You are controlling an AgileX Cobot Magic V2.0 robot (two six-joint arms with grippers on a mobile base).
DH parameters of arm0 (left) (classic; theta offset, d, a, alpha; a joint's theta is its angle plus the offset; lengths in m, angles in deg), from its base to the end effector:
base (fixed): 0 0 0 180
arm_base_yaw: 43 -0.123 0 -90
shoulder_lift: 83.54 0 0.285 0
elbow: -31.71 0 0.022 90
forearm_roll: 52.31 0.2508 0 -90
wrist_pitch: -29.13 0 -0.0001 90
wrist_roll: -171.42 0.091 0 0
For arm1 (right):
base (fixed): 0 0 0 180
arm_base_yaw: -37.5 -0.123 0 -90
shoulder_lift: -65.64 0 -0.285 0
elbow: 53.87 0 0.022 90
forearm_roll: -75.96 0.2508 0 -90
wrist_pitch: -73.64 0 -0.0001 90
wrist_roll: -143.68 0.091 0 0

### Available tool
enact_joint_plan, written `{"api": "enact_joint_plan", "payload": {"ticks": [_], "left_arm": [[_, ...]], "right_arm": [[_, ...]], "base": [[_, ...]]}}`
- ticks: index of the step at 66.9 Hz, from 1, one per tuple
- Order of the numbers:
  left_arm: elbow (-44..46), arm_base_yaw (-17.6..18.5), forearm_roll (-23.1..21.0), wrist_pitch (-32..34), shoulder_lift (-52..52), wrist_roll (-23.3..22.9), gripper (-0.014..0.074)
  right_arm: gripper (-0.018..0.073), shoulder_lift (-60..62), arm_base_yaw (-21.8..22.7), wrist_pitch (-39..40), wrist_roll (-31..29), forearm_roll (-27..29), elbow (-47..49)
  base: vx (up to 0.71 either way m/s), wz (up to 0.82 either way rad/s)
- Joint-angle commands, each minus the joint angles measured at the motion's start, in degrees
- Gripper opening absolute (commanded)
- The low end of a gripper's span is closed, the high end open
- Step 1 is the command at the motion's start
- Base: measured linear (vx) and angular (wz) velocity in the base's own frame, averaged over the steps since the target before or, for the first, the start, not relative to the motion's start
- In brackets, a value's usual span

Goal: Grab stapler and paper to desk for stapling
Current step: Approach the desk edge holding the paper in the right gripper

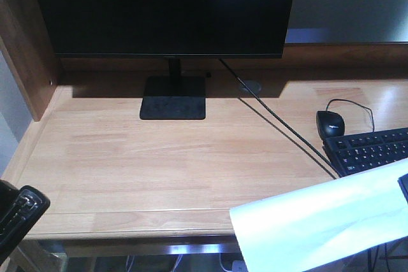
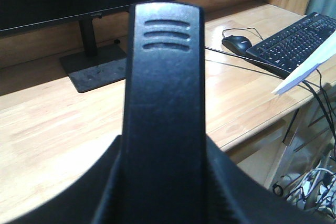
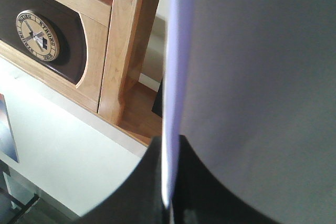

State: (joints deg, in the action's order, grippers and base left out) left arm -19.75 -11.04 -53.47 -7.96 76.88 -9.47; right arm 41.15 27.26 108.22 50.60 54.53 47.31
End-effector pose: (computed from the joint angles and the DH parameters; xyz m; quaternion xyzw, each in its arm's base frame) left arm 0.0401 -0.0263 0.2924 0.2140 0.7809 -0.1752 0.5602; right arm 0.0693 0.0317 0.2343 0.2080 0.5426 0.5640 0.5867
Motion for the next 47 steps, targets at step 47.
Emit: {"api": "enact_joint_plan", "payload": {"ticks": [47], "left_arm": [[1.8,0.15,-0.24,6.62,-0.38,-0.36,-0.0007]], "right_arm": [[-0.0005,-0.43,-0.06,3.46,-0.71,0.51,-0.15]], "base": [[0.0,0.0]]}}
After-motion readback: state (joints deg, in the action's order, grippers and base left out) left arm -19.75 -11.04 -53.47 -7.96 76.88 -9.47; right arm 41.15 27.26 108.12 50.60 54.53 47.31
